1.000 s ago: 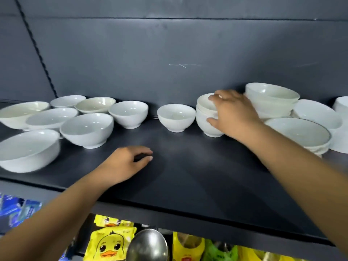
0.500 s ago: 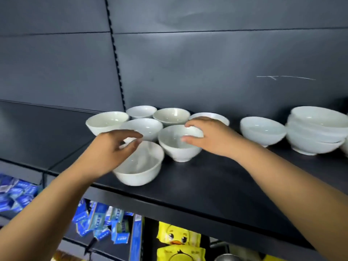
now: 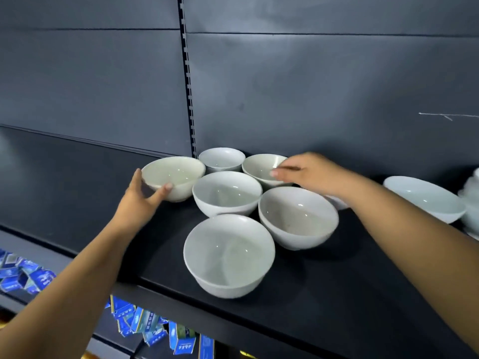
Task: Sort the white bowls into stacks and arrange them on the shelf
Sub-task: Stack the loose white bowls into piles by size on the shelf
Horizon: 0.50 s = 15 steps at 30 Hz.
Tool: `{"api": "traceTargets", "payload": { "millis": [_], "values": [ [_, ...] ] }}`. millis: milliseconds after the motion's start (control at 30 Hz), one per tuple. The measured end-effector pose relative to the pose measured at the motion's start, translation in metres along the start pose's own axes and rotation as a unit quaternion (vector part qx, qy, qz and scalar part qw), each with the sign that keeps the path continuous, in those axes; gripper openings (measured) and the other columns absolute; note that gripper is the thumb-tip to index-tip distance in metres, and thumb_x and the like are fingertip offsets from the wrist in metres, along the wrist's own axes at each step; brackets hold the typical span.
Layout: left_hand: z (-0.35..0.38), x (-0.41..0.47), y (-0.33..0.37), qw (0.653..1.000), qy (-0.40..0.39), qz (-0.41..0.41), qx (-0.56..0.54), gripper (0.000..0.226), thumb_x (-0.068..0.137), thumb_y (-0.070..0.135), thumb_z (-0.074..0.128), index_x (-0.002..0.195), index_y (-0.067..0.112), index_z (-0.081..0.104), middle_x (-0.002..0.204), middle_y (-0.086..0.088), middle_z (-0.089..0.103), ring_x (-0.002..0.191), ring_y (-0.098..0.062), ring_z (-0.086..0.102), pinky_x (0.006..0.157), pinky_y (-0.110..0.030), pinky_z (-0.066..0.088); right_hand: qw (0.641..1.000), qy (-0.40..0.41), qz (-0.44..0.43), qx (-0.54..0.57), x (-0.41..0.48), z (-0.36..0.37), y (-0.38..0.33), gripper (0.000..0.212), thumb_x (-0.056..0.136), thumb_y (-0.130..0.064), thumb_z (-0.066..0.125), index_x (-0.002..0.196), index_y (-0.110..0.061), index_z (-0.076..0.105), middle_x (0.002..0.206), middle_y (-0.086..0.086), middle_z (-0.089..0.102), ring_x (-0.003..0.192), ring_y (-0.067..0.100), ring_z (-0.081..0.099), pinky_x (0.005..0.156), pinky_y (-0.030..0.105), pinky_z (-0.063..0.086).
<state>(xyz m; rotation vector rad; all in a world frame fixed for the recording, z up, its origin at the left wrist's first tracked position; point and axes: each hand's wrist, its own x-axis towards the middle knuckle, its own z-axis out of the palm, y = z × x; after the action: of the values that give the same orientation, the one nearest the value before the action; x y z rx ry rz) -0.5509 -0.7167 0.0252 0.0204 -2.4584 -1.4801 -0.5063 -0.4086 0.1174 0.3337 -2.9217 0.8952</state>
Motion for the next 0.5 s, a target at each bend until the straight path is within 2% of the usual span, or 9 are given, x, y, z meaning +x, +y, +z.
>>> {"api": "traceTargets", "payload": {
  "millis": [67, 100, 233, 267, 333, 400, 433, 500],
  "values": [
    [0.006, 0.003, -0.004, 0.998, -0.001, -0.004, -0.055, 0.048, 0.080, 0.043, 0.066, 0.116, 0.024, 0.042, 0.114, 0.009, 0.057, 0.116, -0.016, 0.051, 0.093, -0.029, 0.038, 0.999, -0.032, 0.016, -0.011, 0.022, -0.002, 0.006, 0.044, 0.084, -0.045, 0.058, 0.099, -0.004, 0.065, 0.106, 0.017, 0.064, 0.096, 0.026, 0.061, 0.088, 0.036, 0.045],
    [0.009, 0.005, -0.005, 0.998, -0.005, -0.005, -0.060, 0.045, 0.084, 0.033, 0.064, 0.119, 0.018, 0.040, 0.112, 0.007, 0.057, 0.114, -0.015, 0.051, 0.091, -0.027, 0.037, 0.997, -0.064, 0.034, -0.019, 0.032, -0.001, 0.010, 0.045, 0.083, -0.047, 0.057, 0.102, -0.007, 0.065, 0.110, 0.014, 0.065, 0.104, 0.027, 0.060, 0.094, 0.038, 0.044],
    [0.013, 0.007, -0.006, 0.998, -0.018, 0.024, -0.061, 0.053, 0.080, 0.021, 0.067, 0.121, 0.007, 0.036, 0.118, 0.000, 0.057, 0.111, -0.015, 0.053, 0.088, -0.024, 0.039, 0.984, -0.143, 0.074, -0.082, 0.057, 0.005, 0.019, 0.059, 0.085, -0.052, 0.053, 0.114, -0.001, 0.057, 0.123, 0.012, 0.059, 0.116, 0.026, 0.052, 0.103, 0.034, 0.037],
    [0.013, 0.007, -0.007, 0.998, -0.013, 0.023, -0.062, 0.060, 0.080, 0.022, 0.068, 0.126, 0.008, 0.033, 0.120, 0.001, 0.055, 0.112, -0.014, 0.052, 0.088, -0.023, 0.038, 0.982, -0.153, 0.074, -0.086, 0.061, 0.005, 0.019, 0.058, 0.085, -0.049, 0.054, 0.115, 0.000, 0.056, 0.125, 0.012, 0.057, 0.119, 0.027, 0.051, 0.105, 0.034, 0.035],
    [0.014, 0.009, -0.010, 0.998, -0.004, 0.020, -0.054, 0.071, 0.078, 0.027, 0.069, 0.133, 0.009, 0.028, 0.124, 0.002, 0.055, 0.115, -0.013, 0.052, 0.091, -0.024, 0.038, 0.977, -0.182, 0.076, -0.075, 0.066, 0.004, 0.019, 0.040, 0.087, -0.039, 0.058, 0.111, -0.007, 0.062, 0.126, 0.003, 0.059, 0.121, 0.019, 0.049, 0.106, 0.029, 0.031],
    [0.012, 0.011, -0.014, 0.999, 0.002, 0.021, -0.049, 0.087, 0.071, 0.038, 0.071, 0.139, 0.008, 0.024, 0.129, 0.001, 0.054, 0.119, -0.014, 0.051, 0.098, -0.029, 0.040, 0.971, -0.219, 0.059, -0.081, 0.067, 0.002, 0.016, 0.024, 0.087, -0.029, 0.059, 0.107, -0.016, 0.066, 0.114, -0.007, 0.062, 0.111, 0.010, 0.051, 0.101, 0.024, 0.031],
    [0.012, 0.011, -0.015, 0.999, 0.001, 0.016, -0.048, 0.093, 0.070, 0.041, 0.071, 0.141, 0.008, 0.020, 0.131, 0.000, 0.053, 0.120, -0.015, 0.051, 0.101, -0.031, 0.039, 0.969, -0.226, 0.048, -0.092, 0.069, 0.002, 0.016, 0.017, 0.088, -0.027, 0.059, 0.100, -0.019, 0.067, 0.102, -0.012, 0.064, 0.100, 0.007, 0.053, 0.097, 0.023, 0.033],
    [0.012, 0.012, -0.017, 0.998, 0.003, 0.020, -0.051, 0.093, 0.072, 0.039, 0.071, 0.143, 0.008, 0.018, 0.131, 0.001, 0.054, 0.121, -0.014, 0.050, 0.101, -0.029, 0.039, 0.967, -0.221, 0.029, -0.122, 0.070, 0.002, 0.013, 0.013, 0.088, -0.026, 0.058, 0.096, -0.019, 0.067, 0.080, -0.022, 0.056, 0.083, 0.002, 0.051, 0.086, 0.020, 0.037]
  ]
}}
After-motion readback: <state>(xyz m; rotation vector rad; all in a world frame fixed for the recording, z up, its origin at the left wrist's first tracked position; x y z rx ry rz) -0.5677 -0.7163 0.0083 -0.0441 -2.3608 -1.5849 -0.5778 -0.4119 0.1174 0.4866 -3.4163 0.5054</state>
